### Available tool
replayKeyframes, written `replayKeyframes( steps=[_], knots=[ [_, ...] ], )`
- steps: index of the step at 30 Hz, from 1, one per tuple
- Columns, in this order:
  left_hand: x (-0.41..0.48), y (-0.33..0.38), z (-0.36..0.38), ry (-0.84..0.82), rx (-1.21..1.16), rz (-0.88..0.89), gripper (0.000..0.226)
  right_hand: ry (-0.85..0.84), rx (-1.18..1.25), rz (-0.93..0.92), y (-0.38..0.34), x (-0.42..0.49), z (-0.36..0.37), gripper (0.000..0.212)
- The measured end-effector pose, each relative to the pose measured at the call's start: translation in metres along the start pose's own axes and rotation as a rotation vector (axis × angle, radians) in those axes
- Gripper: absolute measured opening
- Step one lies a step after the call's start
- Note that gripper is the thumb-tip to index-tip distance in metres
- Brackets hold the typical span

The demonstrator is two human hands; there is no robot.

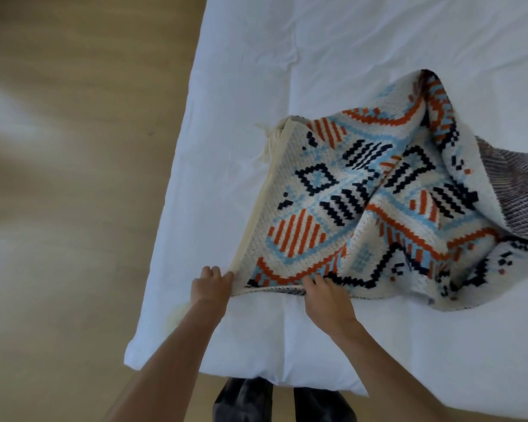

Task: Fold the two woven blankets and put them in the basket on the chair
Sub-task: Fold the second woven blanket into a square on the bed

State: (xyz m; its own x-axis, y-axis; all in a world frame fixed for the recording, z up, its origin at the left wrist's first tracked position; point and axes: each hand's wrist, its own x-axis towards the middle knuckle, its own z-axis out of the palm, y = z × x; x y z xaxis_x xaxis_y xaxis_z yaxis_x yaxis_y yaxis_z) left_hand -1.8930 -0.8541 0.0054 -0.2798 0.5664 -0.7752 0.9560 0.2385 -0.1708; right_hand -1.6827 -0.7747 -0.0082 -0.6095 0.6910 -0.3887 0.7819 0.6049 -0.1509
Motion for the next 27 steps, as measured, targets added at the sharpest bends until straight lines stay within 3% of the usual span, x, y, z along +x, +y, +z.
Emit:
replayKeyframes(
  steps=[3,8,13,18,22,25,27],
  knots=[
    [-0.007,0.001,0.006,0.055,0.068,0.041,0.071,-0.05,-0.004,0.002,-0.007,-0.005,0.002,0.028],
    [-0.006,0.016,0.017,0.245,0.082,0.169,0.076,-0.091,-0.097,0.048,-0.005,-0.013,0.011,0.051],
    [0.003,0.017,0.019,0.371,0.062,0.334,0.068,-0.115,-0.122,0.057,0.0,-0.016,0.02,0.044],
    [-0.011,0.009,0.033,0.078,0.131,0.302,0.048,-0.061,-0.042,-0.01,-0.01,-0.017,0.009,0.039],
    [-0.028,0.003,0.055,-0.118,0.137,0.273,0.041,-0.355,0.031,-0.107,-0.029,-0.036,0.014,0.036],
    [-0.026,0.003,0.05,-0.139,0.08,0.257,0.042,-0.451,0.065,-0.103,-0.032,-0.038,0.012,0.039],
    [-0.017,0.004,0.039,-0.111,-0.013,0.221,0.04,-0.395,0.085,-0.104,-0.028,-0.031,0.009,0.049]
  ],
)
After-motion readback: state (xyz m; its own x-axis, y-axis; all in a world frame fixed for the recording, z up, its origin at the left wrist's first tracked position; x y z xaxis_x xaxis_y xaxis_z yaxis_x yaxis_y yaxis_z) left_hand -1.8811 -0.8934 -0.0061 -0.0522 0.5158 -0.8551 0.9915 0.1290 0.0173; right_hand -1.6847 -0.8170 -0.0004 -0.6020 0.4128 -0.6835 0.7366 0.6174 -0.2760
